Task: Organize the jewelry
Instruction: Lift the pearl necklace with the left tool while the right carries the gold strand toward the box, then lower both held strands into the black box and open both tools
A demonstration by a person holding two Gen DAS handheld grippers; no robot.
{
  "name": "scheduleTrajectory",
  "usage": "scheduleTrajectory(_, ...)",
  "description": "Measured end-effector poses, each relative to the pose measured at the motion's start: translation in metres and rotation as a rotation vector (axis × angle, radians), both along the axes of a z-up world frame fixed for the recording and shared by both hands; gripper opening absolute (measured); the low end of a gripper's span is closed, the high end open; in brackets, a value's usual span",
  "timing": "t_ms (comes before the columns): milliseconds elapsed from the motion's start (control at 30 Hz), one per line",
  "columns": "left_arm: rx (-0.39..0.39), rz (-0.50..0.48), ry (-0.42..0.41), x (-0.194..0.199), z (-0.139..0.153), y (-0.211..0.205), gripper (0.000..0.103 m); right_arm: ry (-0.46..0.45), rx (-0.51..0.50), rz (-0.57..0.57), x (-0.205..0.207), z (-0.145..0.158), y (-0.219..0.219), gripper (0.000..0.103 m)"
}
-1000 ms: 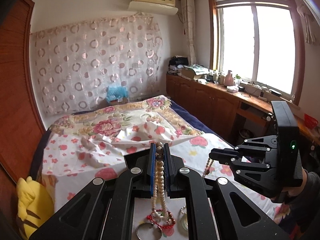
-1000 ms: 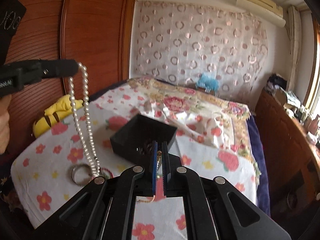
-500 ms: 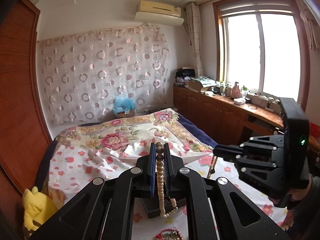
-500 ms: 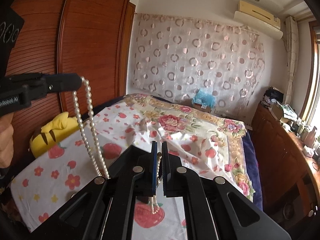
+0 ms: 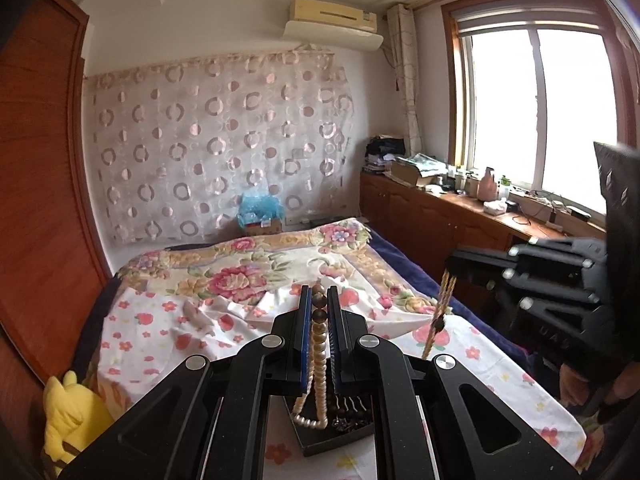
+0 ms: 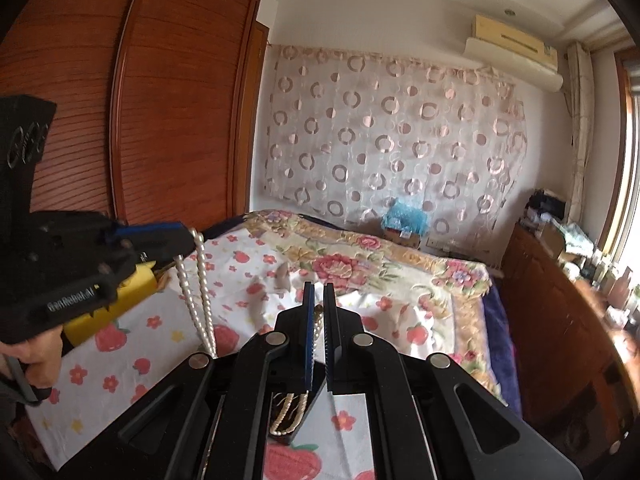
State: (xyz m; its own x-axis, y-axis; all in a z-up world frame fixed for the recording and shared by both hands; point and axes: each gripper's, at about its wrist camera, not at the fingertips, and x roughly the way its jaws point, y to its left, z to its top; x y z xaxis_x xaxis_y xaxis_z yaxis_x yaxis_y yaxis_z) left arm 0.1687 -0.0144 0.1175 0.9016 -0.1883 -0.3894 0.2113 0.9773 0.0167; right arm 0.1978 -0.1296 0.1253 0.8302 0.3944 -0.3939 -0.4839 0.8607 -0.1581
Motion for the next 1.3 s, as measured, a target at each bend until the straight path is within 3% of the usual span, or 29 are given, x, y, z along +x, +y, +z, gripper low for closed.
scheduleTrajectory(567, -0.054, 0.008, 0.183, 0.035, -0.083, 0.014, 0.007, -0.001, -0.007, 0.004, 0.018, 0.004, 0.012, 0.005)
scheduleTrajectory(1033, -0.040, 0.016, 0.242, 0.036, -0.110, 0.012, 0.007, 0.172, -0.097, -0.003, 0.049, -0.085, 0.038, 0.005)
scheduleTrajectory(1300, -0.035, 0.026, 0.236, 0.029, -0.108, 0.017, 0.008, 0.272, -0.063, -0.005, 0.062, -0.116, 0.034, 0.006)
